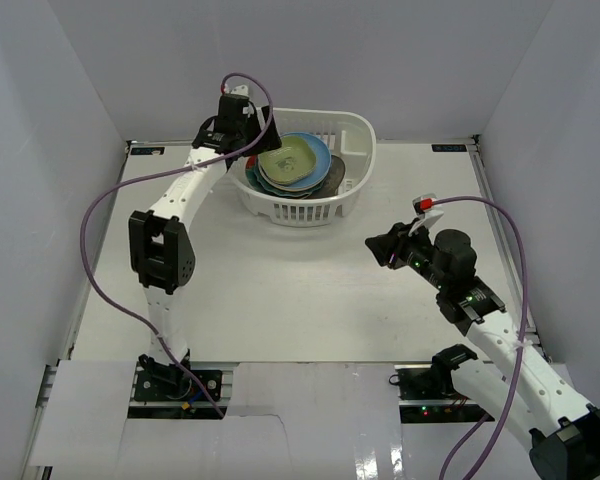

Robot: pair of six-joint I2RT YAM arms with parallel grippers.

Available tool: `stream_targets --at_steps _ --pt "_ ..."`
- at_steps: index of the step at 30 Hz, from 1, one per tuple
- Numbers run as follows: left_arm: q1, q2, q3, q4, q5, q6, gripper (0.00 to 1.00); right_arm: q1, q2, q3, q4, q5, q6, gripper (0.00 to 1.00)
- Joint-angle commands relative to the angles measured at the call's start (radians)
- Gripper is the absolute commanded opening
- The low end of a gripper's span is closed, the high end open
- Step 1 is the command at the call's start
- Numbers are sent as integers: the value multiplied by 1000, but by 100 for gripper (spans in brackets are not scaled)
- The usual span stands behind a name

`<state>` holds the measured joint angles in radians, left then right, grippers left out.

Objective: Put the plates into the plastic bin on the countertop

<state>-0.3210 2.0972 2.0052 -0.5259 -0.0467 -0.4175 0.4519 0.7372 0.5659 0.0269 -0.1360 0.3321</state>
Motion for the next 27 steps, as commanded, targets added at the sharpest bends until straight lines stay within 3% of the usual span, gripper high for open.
stream_targets --at_steps 1,4,7,9,13,19,23,27 --pt "-1 -208 3 20 106 -6 98 4 -2 26 10 6 -7 44" --pt "-1 -392 -182 90 168 -23 98 5 -18 57 -19 6 -4 55" --pt "-4 -639 -380 194 223 -43 98 5 -47 78 -71 22 -13 72" --pt "-6 -833 -593 249 252 -43 98 5 -61 109 -137 32 -31 95" --pt "-7 -1135 -953 227 274 -4 98 5 -108 166 -274 137 -73 90" --pt "-6 -1481 -1230 52 168 -27 98 5 -231 117 -322 337 -39 90" --pt "-7 -1606 -1299 33 175 -43 98 5 -294 45 -240 319 -2 90" --pt "-7 -1586 -1251 36 140 -46 98 5 -312 19 -161 285 1 90"
